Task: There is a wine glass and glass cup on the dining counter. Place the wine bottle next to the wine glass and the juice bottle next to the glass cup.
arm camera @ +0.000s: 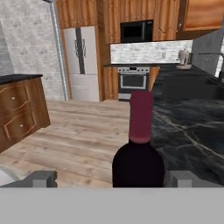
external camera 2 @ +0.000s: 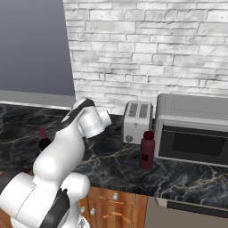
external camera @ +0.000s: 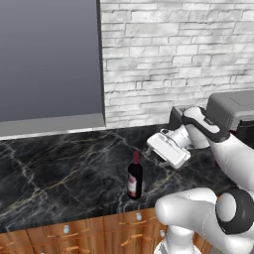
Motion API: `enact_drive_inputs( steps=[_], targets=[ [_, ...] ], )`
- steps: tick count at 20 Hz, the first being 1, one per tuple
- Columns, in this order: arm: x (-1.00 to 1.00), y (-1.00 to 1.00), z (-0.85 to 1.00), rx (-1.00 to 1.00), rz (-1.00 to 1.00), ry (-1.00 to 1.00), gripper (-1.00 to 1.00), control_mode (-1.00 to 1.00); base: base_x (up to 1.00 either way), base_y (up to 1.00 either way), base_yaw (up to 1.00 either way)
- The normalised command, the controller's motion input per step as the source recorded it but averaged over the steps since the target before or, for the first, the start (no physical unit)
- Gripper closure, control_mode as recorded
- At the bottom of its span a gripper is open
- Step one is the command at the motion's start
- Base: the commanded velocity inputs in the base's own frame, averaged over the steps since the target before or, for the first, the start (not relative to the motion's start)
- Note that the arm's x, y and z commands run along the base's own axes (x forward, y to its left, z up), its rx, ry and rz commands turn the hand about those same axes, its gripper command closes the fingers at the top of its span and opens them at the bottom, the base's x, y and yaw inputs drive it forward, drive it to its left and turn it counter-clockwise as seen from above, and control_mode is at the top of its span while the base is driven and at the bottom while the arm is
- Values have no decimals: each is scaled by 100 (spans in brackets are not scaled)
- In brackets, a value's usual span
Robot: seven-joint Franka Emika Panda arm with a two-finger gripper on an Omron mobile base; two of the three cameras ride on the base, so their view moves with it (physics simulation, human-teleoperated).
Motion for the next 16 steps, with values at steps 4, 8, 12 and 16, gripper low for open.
enact_drive_inputs(
  steps=[4, 8, 12, 16],
  targets=[
    [28, 10, -18, 7, 0, 0, -100, -100, 0, 0, 0],
    [26, 16, -16, 8, 0, 1, -100, -100, 0, 0, 0],
    [27, 14, -16, 6, 0, 2, -100, -100, 0, 0, 0],
    [1, 19, -11, 10, 4, 6, -100, -100, 0, 0, 0]
  ],
)
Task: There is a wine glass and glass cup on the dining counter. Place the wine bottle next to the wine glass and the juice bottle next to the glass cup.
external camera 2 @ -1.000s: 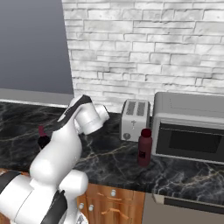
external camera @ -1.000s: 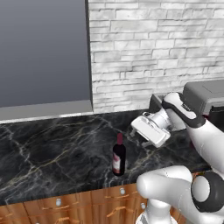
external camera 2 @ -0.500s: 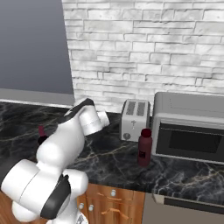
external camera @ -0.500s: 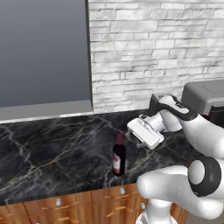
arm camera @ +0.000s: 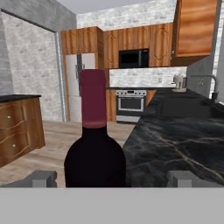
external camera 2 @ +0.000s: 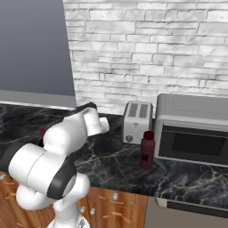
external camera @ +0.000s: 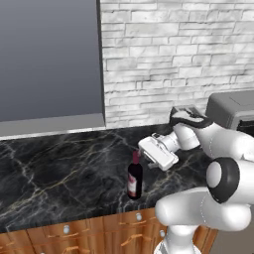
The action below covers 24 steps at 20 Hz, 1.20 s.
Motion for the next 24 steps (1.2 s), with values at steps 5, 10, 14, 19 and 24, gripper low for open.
enact_drive_inputs(
  steps=[5, 10, 14, 19, 24],
  targets=[
    [0, 27, -8, 7, 4, 10, -100, -100, 0, 0, 0],
    [0, 19, -2, 6, 4, 11, -100, -100, 0, 0, 0],
    [-5, 8, 0, 2, 6, 7, -100, -100, 0, 0, 0],
    [-5, 0, -1, 0, 5, 3, -100, -100, 0, 0, 0],
    [-16, 0, 0, 0, 4, 0, -100, -100, 0, 0, 0]
  ],
)
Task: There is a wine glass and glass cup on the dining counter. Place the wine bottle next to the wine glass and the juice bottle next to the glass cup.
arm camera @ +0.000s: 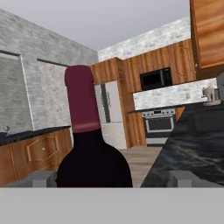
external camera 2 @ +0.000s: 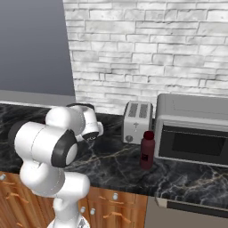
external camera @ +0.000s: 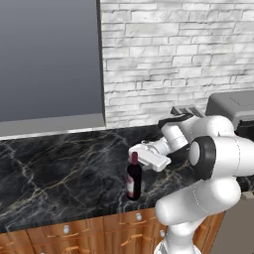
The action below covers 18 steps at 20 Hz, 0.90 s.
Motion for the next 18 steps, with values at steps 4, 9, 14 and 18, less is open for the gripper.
enact_drive_inputs(
  steps=[4, 9, 14, 18],
  targets=[
    [-22, 2, 0, 0, 2, 0, -100, -100, 0, 0, 0],
    [-17, 3, 0, 0, 1, 0, -100, -100, 0, 0, 0],
    [-14, 3, 0, 0, 1, 0, -100, -100, 0, 0, 0],
    [-11, 7, 0, 0, 0, 0, -100, -100, 0, 0, 0]
  ],
)
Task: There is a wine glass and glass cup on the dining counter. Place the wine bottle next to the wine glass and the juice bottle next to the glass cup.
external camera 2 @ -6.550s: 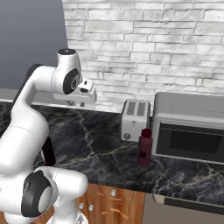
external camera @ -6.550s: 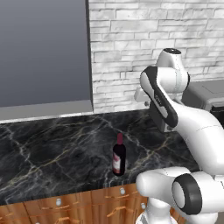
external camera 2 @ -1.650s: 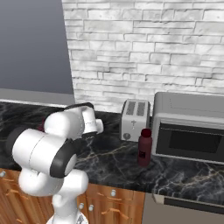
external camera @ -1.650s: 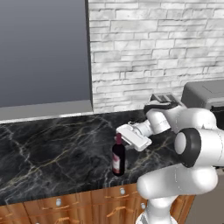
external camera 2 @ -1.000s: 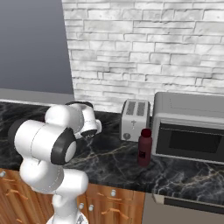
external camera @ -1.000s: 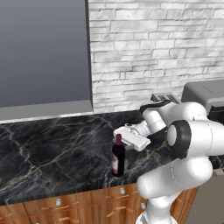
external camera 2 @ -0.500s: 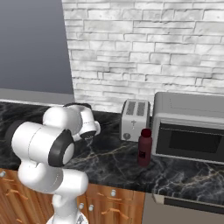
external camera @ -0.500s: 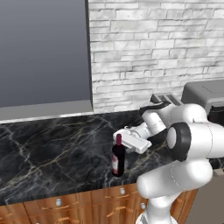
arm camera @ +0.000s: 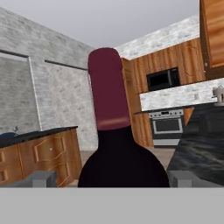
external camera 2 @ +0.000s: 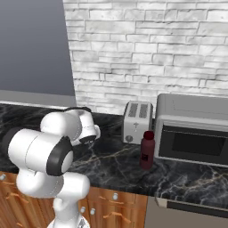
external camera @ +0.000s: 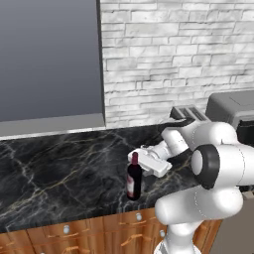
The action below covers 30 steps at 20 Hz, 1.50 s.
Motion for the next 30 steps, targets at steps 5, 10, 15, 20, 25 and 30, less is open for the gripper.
enact_drive_inputs(
  steps=[5, 10, 15, 20, 25, 30],
  targets=[
    [-2, 11, 0, 0, 0, 0, -100, -100, 0, 0, 0],
    [-6, 10, 0, 0, 0, 0, 100, -100, 0, 0, 0],
    [-14, 1, 1, 0, 0, 0, 100, -100, 0, 0, 0],
    [-15, -1, 11, 0, 0, 0, 100, -100, 0, 0, 0],
    [-3, -6, 33, 0, -4, 0, 100, -100, 0, 0, 0],
    [0, -10, 42, 0, -13, 3, 100, -100, 0, 0, 0]
  ],
)
